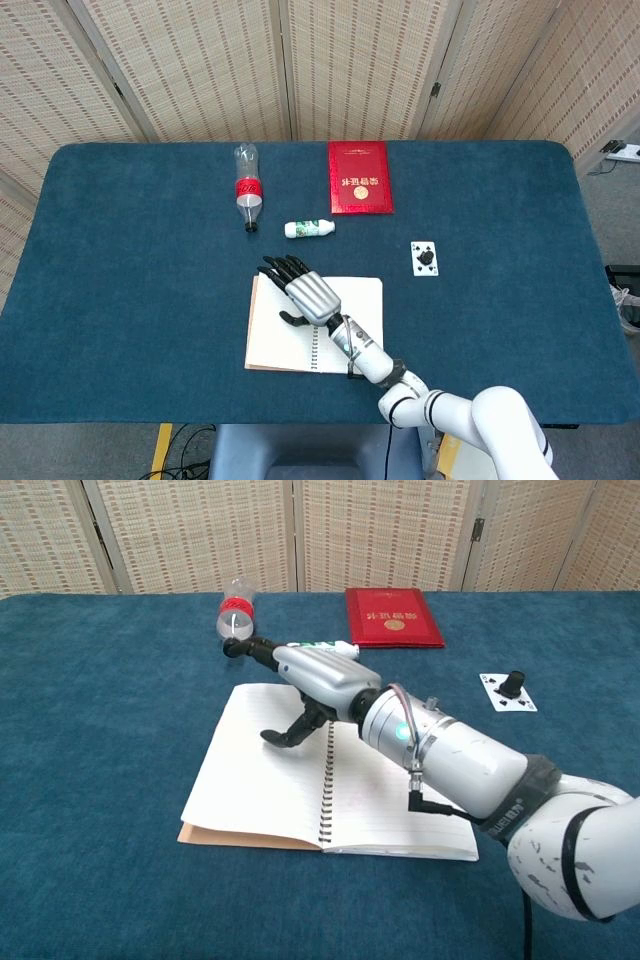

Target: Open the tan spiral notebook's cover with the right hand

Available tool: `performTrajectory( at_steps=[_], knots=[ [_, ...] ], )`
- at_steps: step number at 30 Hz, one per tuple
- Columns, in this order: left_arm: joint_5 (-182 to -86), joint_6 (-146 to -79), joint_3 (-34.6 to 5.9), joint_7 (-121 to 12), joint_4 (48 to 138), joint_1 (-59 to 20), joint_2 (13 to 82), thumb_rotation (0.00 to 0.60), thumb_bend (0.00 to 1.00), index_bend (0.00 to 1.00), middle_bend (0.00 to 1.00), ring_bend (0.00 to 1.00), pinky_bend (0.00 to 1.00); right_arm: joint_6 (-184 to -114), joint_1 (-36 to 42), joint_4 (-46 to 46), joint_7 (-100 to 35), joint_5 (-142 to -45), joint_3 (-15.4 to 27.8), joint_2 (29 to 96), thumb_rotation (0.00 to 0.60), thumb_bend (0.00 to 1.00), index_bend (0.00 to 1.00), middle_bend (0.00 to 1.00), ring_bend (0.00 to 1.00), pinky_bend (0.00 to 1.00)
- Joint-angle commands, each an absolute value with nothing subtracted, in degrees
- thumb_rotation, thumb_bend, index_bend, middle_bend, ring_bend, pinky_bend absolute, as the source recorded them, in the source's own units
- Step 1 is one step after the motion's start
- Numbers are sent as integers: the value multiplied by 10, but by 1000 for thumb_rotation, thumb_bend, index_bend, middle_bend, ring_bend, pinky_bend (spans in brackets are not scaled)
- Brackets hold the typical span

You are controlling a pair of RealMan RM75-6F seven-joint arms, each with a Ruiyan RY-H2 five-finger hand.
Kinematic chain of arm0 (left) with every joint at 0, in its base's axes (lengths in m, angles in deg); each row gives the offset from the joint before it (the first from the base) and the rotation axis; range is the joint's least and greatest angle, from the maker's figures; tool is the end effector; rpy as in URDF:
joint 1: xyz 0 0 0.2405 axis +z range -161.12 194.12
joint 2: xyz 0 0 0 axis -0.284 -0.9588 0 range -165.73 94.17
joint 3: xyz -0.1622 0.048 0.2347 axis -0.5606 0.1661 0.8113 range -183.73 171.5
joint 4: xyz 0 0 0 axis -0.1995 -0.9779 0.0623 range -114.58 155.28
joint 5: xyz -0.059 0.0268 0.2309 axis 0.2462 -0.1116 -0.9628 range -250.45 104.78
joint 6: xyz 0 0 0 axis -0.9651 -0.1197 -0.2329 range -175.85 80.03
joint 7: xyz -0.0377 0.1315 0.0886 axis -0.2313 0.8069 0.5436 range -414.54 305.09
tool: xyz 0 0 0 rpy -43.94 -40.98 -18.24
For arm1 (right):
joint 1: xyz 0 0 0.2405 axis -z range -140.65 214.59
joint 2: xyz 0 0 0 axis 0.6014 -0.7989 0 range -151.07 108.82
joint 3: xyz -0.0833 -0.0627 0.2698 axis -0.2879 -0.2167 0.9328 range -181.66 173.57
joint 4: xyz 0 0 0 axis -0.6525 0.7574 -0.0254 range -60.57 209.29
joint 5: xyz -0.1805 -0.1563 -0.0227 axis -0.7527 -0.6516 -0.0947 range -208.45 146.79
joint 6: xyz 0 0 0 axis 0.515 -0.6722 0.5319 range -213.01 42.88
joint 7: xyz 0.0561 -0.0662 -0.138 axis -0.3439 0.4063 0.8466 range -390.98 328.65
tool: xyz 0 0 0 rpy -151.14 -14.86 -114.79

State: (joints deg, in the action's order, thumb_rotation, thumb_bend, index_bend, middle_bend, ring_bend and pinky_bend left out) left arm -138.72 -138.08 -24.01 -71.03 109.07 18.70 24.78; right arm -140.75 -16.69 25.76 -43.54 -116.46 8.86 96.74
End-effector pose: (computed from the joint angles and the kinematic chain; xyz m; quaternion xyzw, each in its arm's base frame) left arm -0.4113 0.1990 0.2608 -0.3399 -0.3961 -0.4692 0.7123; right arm -0.0645 -0.3997 -0.1830 0.7360 -0.3734 0.5025 0.2577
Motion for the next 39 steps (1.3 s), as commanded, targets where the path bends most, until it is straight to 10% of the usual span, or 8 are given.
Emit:
performTrajectory(
  at_steps=[1, 18, 39],
  knots=[
    [-1411, -1379, -223, -680, 1094, 180, 250, 600, 296, 174, 103, 89, 151, -1444, -137, 177, -398, -1163, 88, 908, 600, 364, 0, 0, 0, 0],
    [-1508, -1381, -162, -571, 1127, 159, 267, 600, 296, 167, 103, 89, 151, -1643, 125, -206, -210, -1137, -18, 519, 600, 359, 0, 0, 0, 0],
    [-1570, -1387, -127, -509, 1126, 146, 291, 600, 296, 168, 103, 89, 151, -1766, 294, -195, -260, -1149, -63, 439, 600, 379, 0, 0, 0, 0]
  ],
)
